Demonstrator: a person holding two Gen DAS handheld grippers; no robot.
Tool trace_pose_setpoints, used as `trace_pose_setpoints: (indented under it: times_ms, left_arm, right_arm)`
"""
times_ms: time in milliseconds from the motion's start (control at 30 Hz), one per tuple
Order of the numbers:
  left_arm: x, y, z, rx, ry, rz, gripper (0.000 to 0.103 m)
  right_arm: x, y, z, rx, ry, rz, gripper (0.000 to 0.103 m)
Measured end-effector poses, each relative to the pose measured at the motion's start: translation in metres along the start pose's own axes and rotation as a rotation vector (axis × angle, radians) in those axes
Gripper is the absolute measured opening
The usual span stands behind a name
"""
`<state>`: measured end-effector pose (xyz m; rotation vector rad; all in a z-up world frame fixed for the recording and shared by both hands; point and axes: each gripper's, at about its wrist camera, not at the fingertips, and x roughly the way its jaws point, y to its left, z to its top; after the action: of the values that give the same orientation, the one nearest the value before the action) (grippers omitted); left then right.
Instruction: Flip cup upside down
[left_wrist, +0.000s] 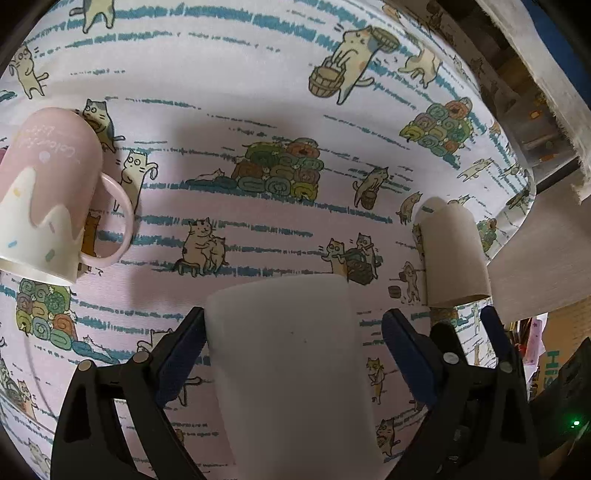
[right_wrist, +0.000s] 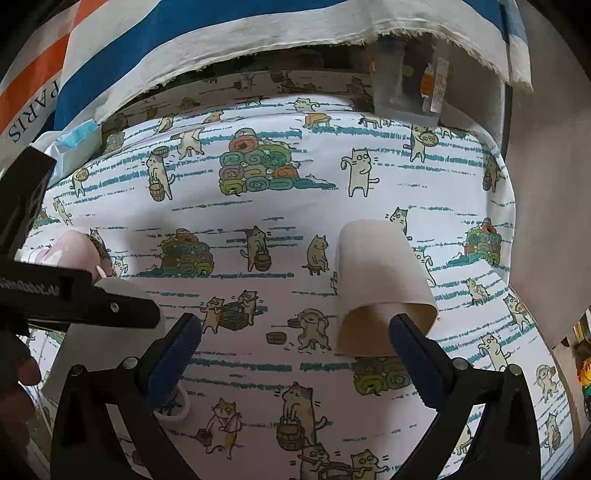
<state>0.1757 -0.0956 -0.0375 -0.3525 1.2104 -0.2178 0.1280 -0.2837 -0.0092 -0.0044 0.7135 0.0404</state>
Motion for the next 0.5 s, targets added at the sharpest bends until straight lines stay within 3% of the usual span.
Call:
trace_pose_setpoints:
  times_ms: [67,233,367,500]
  left_arm:
    - [0.004,0.000,0.000,-0.002,0.012,0.002,0.079]
    - [0.001,0.000,-0.003,0.007,-0.004,-0.021,0.078]
    - [-0.023,-0.009,-0.008,0.081,-0.089,-0.038,0.077]
    - [-0.048,-0.017,-0.009,0.144,-0.191,-0.019,0.076]
  right_arm:
    - [0.000,0.000,0.000,0.000,0.003,0.007,0.102]
    - [0.001,0.001,-0.001,0.013,0.016,0.069,0.102]
    - [-0.004,-0.003,-0.001,0.053,0.013,0.188,0.102]
    - [-0.009,-0.001,-0.001,0.065,-0.011,0.250,0.101]
